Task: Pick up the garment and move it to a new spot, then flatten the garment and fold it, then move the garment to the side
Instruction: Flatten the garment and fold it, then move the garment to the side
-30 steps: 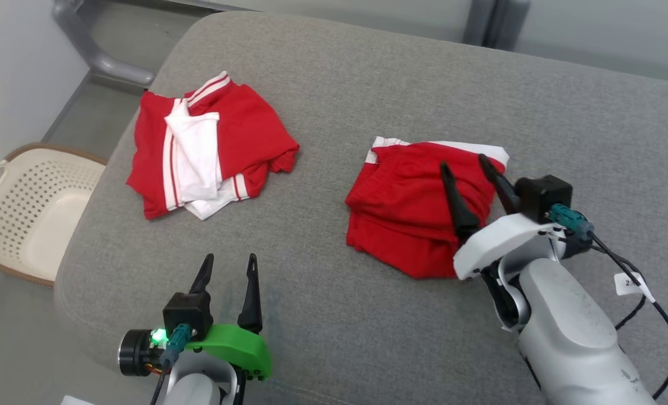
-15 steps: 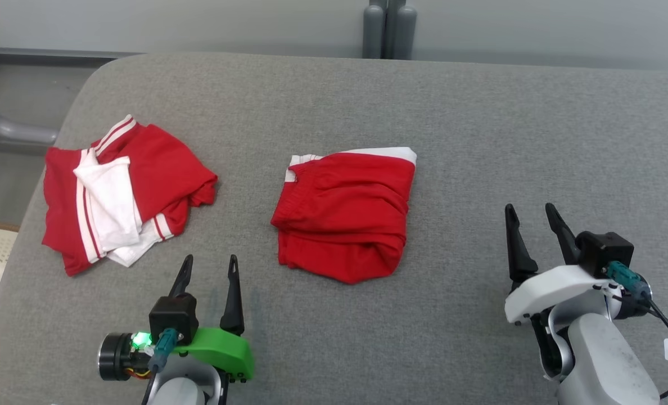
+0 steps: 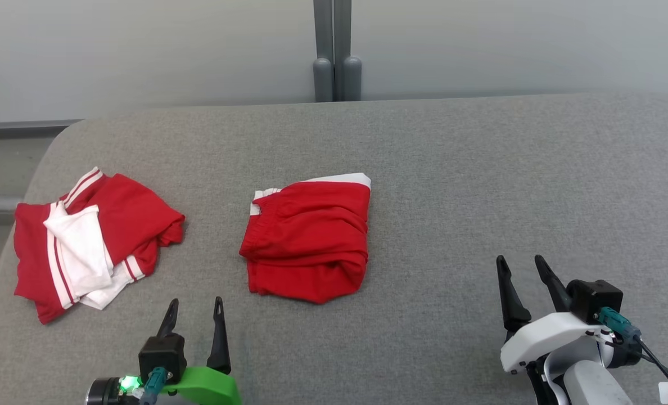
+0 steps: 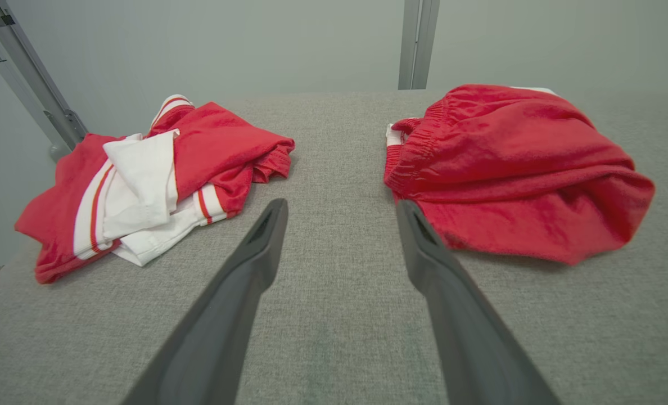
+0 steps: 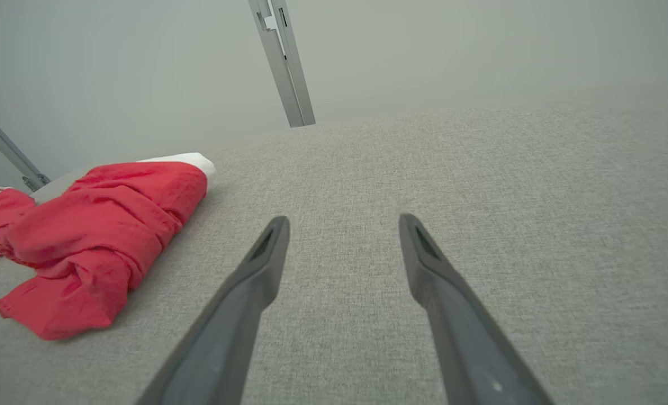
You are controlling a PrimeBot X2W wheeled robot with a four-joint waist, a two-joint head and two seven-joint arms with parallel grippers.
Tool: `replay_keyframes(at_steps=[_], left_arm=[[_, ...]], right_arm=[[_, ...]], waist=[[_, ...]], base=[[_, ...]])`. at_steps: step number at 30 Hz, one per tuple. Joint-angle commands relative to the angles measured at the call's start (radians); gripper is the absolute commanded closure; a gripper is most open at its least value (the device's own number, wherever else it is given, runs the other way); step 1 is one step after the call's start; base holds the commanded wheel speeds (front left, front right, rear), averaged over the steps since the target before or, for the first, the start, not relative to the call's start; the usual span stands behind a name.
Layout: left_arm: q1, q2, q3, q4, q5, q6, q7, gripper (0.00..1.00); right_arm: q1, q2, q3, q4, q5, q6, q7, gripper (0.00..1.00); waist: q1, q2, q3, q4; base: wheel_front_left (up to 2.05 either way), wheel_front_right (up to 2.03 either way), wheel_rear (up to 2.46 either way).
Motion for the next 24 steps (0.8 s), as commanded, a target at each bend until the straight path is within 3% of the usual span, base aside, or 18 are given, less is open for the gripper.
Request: replay_keyframes(at_steps=[1, 13, 24], left_arm=[[0.013, 0.004, 0.006, -0.004, 0.006, -0.005, 0.000, 0.00], [0.008, 0.004, -0.005, -0.012, 0.001, -0.007, 0.000, 0.00], [-0.039, 0.004, -0.050, -0.017, -0.016, -0.009, 0.000, 0.00]], right_arm=[[0.014, -0.002, 0.002, 0.000, 0.009, -0.001, -0.001, 0.00], [-0.004, -0.002, 0.023, 0.009, 0.030, -0.001, -0.001, 0.00], [-0.128, -0.002, 0.116, 0.043, 0.049, -0.001, -0.001, 0.00]], waist=[[0.0000, -0.0001, -0.017, -0.018], [0.0000, -0.0001, -0.004, 0.008], [0.0000, -0.0001, 0.072, 0.136]], base=[[0.00, 0.00, 0.00], [0.00, 0.00, 0.00], [0.00, 0.00, 0.00]])
